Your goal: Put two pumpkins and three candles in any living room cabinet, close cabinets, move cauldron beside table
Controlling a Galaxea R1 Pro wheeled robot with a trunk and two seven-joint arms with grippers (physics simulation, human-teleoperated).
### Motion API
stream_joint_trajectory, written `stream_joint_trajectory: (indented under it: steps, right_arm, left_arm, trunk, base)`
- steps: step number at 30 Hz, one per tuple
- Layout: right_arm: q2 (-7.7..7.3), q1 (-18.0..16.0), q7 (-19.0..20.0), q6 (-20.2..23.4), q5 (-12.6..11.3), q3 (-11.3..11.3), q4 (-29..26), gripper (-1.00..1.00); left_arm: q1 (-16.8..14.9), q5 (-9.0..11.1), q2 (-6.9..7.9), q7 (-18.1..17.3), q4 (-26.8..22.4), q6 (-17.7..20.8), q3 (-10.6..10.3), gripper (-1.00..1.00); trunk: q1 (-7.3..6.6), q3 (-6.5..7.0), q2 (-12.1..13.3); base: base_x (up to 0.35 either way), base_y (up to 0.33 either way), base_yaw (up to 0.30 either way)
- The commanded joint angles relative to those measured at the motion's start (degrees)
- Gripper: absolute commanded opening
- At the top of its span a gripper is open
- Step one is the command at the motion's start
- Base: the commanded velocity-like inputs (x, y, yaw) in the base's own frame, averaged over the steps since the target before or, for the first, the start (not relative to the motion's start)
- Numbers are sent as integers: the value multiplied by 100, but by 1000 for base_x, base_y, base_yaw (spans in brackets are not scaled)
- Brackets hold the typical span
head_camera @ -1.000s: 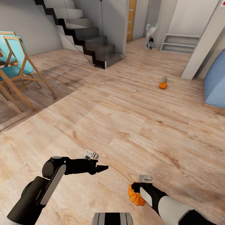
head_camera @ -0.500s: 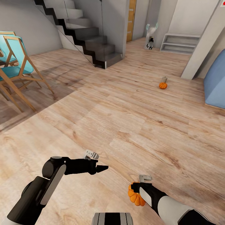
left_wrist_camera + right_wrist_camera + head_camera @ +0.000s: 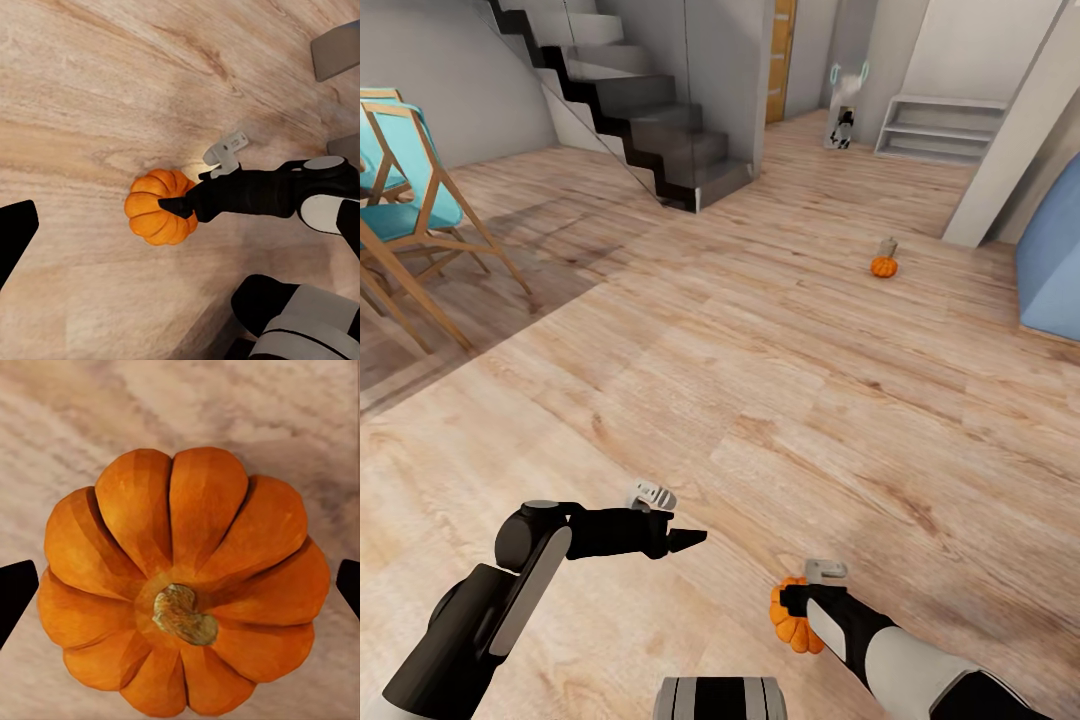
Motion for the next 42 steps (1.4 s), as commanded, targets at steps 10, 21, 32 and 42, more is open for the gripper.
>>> stream_joint_trajectory:
  steps: [10, 21, 32, 42]
  right_arm:
    - [-13, -1, -37, 31, -46, 48, 0, 100]
    - [-5, 0, -37, 31, -45, 51, 1, 100]
    - [-5, 0, -37, 31, -47, 50, 1, 100]
    - [-3, -1, -37, 31, -50, 57, 1, 100]
  left_arm:
    - [-4, -11, 3, -20, -3, 23, 0, 100]
    - [-4, -11, 3, -20, -3, 23, -2, 100]
    - [-4, -11, 3, -20, -3, 23, 0, 100]
    - [-4, -11, 3, -20, -3, 23, 0, 100]
  trunk:
    - [-1, -4, -2]
    - [7, -70, -6]
    - [7, -70, -6]
    - [17, -159, -11]
  base:
    - [0, 0, 0]
    - [0, 0, 0]
    - [0, 0, 0]
    - [0, 0, 0]
